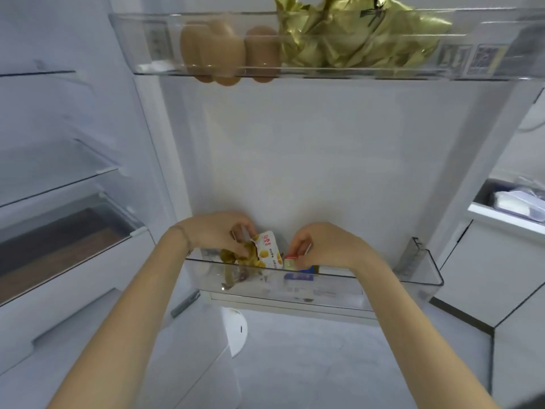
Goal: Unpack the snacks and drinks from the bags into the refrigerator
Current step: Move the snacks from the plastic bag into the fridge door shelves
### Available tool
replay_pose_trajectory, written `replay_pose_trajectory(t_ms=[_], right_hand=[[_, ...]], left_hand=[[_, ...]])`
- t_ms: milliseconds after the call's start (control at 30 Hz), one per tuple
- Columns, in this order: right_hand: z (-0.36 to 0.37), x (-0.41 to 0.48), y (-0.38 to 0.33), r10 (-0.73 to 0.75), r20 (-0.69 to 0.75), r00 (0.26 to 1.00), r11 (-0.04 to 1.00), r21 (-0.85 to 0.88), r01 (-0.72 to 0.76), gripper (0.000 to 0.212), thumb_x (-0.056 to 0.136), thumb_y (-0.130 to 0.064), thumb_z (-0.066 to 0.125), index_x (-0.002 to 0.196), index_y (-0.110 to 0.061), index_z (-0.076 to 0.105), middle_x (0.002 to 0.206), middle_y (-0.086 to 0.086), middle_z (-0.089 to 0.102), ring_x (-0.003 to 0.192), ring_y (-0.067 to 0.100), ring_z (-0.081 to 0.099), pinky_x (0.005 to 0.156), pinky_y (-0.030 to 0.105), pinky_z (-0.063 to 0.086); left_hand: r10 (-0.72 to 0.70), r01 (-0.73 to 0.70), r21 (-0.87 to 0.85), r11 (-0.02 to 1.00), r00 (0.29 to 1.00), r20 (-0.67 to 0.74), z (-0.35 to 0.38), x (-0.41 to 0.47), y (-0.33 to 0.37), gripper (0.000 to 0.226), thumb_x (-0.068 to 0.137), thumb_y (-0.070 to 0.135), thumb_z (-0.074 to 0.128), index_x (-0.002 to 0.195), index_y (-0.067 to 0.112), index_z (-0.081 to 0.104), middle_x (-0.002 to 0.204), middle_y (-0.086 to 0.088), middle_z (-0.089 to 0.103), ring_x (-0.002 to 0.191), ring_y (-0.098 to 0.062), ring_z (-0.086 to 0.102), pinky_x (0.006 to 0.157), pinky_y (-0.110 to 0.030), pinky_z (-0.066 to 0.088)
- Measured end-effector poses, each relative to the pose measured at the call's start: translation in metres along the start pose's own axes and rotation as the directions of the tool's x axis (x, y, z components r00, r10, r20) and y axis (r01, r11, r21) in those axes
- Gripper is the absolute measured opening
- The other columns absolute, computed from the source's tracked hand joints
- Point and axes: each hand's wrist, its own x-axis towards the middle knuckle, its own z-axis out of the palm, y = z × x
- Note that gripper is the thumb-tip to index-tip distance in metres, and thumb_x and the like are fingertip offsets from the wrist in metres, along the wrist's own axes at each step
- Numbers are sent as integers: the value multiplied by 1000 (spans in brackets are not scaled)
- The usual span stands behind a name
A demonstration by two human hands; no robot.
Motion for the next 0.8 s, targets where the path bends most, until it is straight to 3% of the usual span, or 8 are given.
replay_pose_trajectory(t_ms=[200,333,433,533,633,700,800], right_hand=[[3,-3,0,46,-4,999,999,24,-46,11,81,-20,75,92,-21,75,76,-16,67,69,-2,60,66,13,44],[6,-9,5,92,-63,994,995,46,-90,22,80,-30,76,100,-24,72,93,-9,68,82,3,61,71,16,44],[10,-17,6,90,-197,976,992,108,-70,29,83,-34,72,111,-27,66,103,-8,65,94,8,61,85,24,50],[13,-33,5,48,-424,904,999,31,-39,39,89,-41,64,126,-33,57,120,-13,59,113,9,54,99,33,45],[12,-57,5,-26,-589,807,982,-166,-90,56,90,-45,60,142,-33,44,144,-9,47,135,15,36,110,38,33],[12,-77,8,-59,-677,734,965,-226,-132,61,89,-48,61,145,-32,40,148,-5,42,138,18,31,111,44,30],[10,-111,17,-21,-758,652,959,-199,-201,65,88,-50,59,146,-33,36,150,-4,39,140,19,28,113,41,26]], left_hand=[[83,-85,31,996,994,73,4,7,-3,40,84,25,74,122,28,60,103,7,64,94,-4,59,88,-24,50],[62,-61,44,997,998,-16,12,2,-2,44,86,31,71,126,27,54,113,6,58,103,-9,58,92,-24,47],[92,-86,46,995,987,-130,20,-4,2,37,89,35,66,123,25,57,117,6,57,104,-10,56,83,-15,45],[148,-137,56,989,940,-308,27,-9,14,30,93,35,59,121,25,58,119,6,58,105,-12,54,84,-19,43],[277,-223,167,960,831,-483,35,-12,36,33,96,40,55,125,26,57,123,7,57,109,-11,53,91,-25,41],[385,-309,230,923,756,-529,44,-12,55,41,94,47,50,128,25,56,127,6,57,114,-15,52,95,-28,40],[487,-401,276,873,699,-523,61,-8,86,56,87,57,44,134,27,52,133,7,55,122,-16,50,104,-39,39]])
